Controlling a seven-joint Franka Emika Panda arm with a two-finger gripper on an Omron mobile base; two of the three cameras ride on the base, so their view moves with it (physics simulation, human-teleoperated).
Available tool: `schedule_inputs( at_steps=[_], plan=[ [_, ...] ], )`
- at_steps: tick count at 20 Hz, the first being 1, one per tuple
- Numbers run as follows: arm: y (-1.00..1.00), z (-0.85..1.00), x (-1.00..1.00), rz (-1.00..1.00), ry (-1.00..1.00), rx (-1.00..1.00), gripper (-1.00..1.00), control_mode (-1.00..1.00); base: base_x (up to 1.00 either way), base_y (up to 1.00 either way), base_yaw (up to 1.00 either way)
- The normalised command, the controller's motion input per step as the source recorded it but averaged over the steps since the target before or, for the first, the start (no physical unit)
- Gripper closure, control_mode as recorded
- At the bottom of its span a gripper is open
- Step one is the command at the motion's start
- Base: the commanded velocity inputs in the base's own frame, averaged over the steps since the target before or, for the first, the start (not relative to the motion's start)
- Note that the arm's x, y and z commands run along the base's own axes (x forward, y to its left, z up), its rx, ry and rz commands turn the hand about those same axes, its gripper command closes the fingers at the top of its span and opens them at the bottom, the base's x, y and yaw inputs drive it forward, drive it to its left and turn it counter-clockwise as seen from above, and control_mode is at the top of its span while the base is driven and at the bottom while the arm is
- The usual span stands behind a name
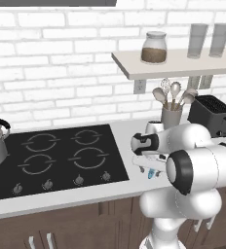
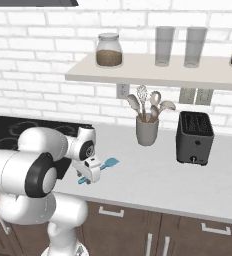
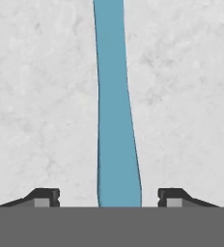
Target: Put the squash and onion in the pot. Retrieve the spatula and lightly stir the vegetables in the pot.
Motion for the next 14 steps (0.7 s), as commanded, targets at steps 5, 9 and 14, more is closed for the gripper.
schedule_inputs(
  at_steps=[5, 9, 14],
  plan=[
    [0.00, -0.01, 0.00, 0.00, 0.00, 0.00, 1.00, -1.00, 0.00, 0.00, 0.00],
    [0.00, 0.00, 0.00, 0.00, 0.00, 0.00, 1.00, -1.00, 0.00, 0.00, 0.00],
    [0.00, -0.35, -0.05, 0.00, -0.04, 0.00, 1.00, -1.00, 0.00, 0.00, 0.00]
  ],
)
